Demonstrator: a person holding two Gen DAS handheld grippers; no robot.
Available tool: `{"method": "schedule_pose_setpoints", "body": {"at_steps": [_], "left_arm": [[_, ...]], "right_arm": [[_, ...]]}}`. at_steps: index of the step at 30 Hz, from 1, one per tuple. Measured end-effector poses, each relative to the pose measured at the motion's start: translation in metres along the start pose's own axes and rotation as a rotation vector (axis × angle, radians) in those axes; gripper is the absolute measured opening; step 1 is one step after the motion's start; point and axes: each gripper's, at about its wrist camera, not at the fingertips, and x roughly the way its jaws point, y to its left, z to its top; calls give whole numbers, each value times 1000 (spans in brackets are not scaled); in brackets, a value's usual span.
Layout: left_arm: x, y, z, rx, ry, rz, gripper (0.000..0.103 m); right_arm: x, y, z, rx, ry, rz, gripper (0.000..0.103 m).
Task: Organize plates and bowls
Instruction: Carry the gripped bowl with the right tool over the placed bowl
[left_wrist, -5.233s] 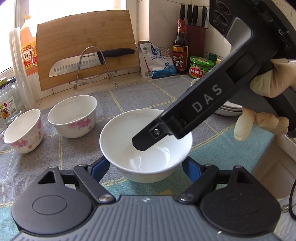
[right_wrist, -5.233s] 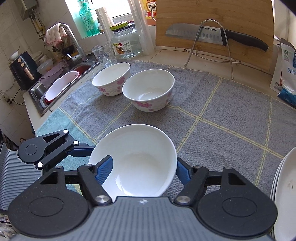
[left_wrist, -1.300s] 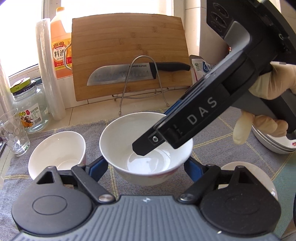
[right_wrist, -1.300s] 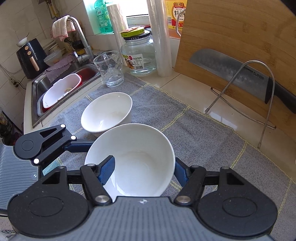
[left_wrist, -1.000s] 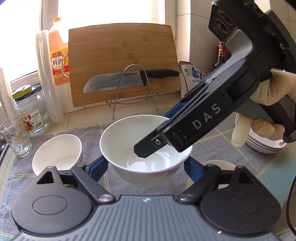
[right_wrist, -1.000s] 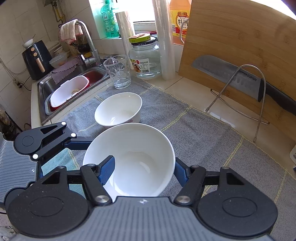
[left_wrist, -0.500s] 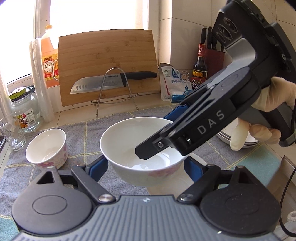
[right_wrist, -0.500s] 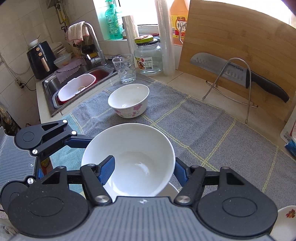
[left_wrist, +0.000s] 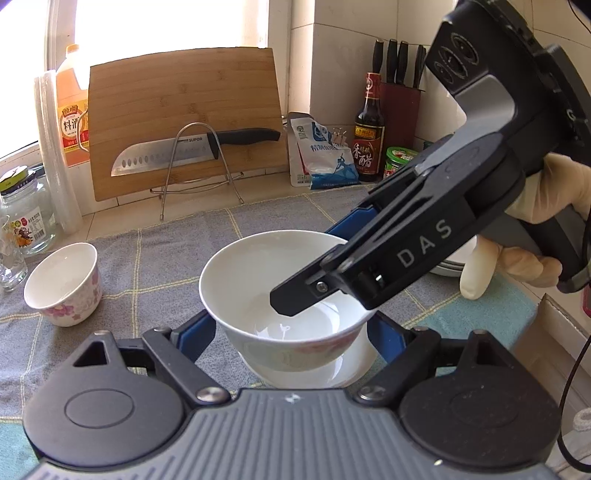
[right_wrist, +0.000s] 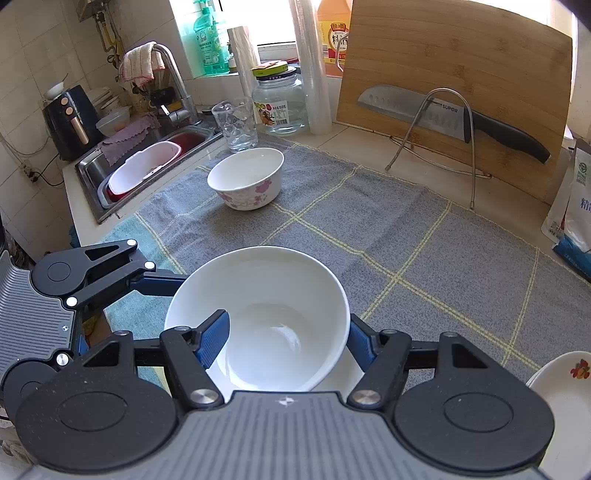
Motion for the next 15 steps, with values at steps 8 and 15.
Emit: {"method": "schedule_pose_setpoints", "body": {"at_steps": [8,15], "left_arm": [[9,-3,-5,0,35,-19,88],[14,-4,-7,2,56,-34,88]], "right_arm": [[5,-5,-7,26,13,-1,73],[8,-7,-13,40,28,-4,73]]}}
